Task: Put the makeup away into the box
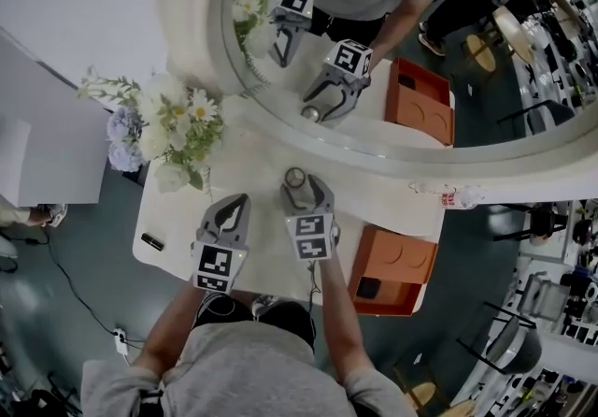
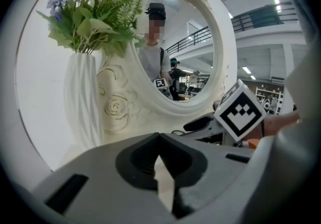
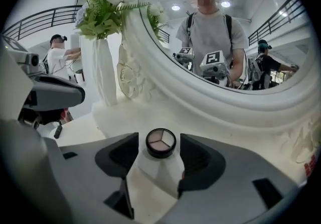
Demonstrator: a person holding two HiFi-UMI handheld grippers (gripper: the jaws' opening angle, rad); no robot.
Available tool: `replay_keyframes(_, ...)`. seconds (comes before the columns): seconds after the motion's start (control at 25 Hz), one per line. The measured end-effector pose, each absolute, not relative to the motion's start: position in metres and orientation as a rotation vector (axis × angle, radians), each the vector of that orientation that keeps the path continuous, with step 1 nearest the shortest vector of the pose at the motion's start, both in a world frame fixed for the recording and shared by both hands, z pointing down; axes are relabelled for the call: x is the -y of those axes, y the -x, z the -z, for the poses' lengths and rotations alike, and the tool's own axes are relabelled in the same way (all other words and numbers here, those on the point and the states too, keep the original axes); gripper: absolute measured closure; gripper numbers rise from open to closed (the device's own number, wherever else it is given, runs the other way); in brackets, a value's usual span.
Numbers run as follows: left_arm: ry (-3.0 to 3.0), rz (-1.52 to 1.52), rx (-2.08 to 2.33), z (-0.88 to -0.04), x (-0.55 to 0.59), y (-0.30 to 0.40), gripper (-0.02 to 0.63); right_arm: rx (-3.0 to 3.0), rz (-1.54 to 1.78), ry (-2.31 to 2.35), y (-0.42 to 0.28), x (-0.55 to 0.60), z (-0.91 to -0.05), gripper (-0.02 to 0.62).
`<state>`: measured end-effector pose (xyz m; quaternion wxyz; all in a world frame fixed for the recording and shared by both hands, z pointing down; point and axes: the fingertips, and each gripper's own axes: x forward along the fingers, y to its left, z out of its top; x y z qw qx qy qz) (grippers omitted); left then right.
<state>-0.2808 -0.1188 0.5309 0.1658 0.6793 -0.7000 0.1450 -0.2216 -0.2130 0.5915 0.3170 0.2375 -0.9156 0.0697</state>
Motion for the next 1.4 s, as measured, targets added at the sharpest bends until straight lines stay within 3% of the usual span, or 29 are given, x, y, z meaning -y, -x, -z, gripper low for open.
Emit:
replay_keyframes(0.8, -2.017, -0.407, 1.945, -0.524, 0.127, 0.277, 0.606, 2.384, -0.191, -0.697, 0.215, 0.217, -0.581, 0.377)
replay_keyframes(1.4, -2.32, -0.413, 1.754, -0.491, 0.145, 0.171, 0.606, 2.366, -0.215, -1.057, 0.08, 0.201, -0.529, 0.377)
